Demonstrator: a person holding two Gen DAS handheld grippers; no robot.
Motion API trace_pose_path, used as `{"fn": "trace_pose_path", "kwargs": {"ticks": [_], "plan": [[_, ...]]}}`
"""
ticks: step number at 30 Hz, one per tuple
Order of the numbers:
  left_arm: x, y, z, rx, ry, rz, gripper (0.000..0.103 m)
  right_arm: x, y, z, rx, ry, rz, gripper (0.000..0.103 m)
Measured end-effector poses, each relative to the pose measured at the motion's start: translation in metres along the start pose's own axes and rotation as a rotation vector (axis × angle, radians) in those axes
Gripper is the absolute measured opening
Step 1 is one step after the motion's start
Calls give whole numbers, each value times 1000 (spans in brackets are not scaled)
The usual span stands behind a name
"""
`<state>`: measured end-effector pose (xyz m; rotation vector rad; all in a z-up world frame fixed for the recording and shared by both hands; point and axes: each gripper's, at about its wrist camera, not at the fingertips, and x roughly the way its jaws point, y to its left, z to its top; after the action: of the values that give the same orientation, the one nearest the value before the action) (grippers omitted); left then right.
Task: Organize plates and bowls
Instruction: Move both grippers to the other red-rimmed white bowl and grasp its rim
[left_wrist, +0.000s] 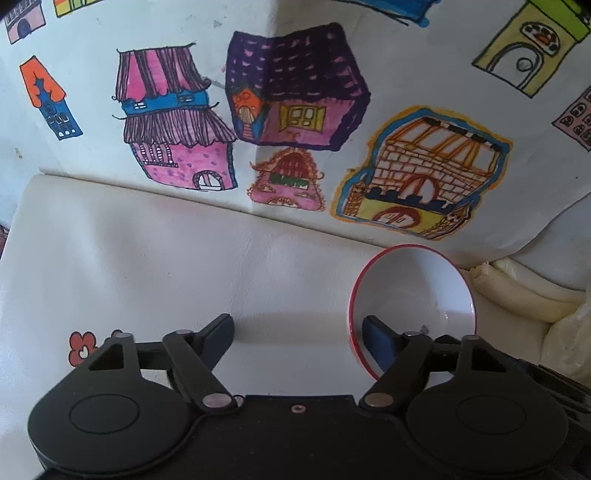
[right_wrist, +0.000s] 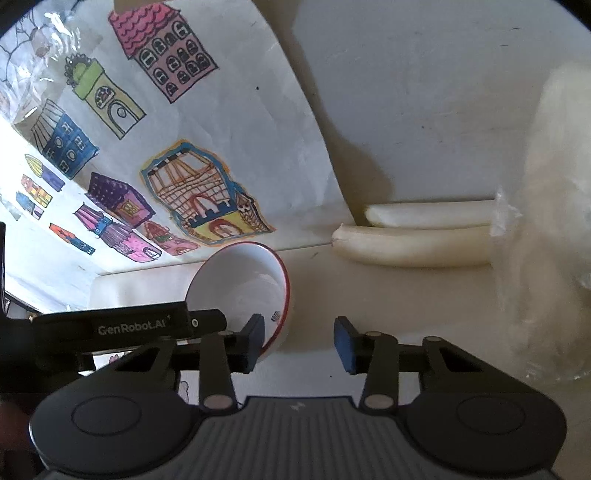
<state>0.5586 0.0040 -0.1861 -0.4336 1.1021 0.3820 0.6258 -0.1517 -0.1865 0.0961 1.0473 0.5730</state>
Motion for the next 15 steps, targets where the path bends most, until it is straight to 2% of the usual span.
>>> {"fn": "trace_pose_path", "kwargs": {"ticks": [3,5,9,11,13,15], "plan": [[-4,0,1,1,-8,-13,63,3,1,2,18,10,17,33],[-7,-1,0,-8,-13,-56,45,5,0,2,37,14,25,29],[-7,-1,-2,-32,-15,-129,29,7,0,1,62,11,46,19],[-7,-3,-4,-33,-18,-155,17,6,-1,0,82,12,55,17],[-9,-3,-8,-29,-16,-175,10,6,-2,-1,90,12,55,16],[-10,-6,-11,-22,-15,-177,10,4,-2,-2,91,17,47,16]]}}
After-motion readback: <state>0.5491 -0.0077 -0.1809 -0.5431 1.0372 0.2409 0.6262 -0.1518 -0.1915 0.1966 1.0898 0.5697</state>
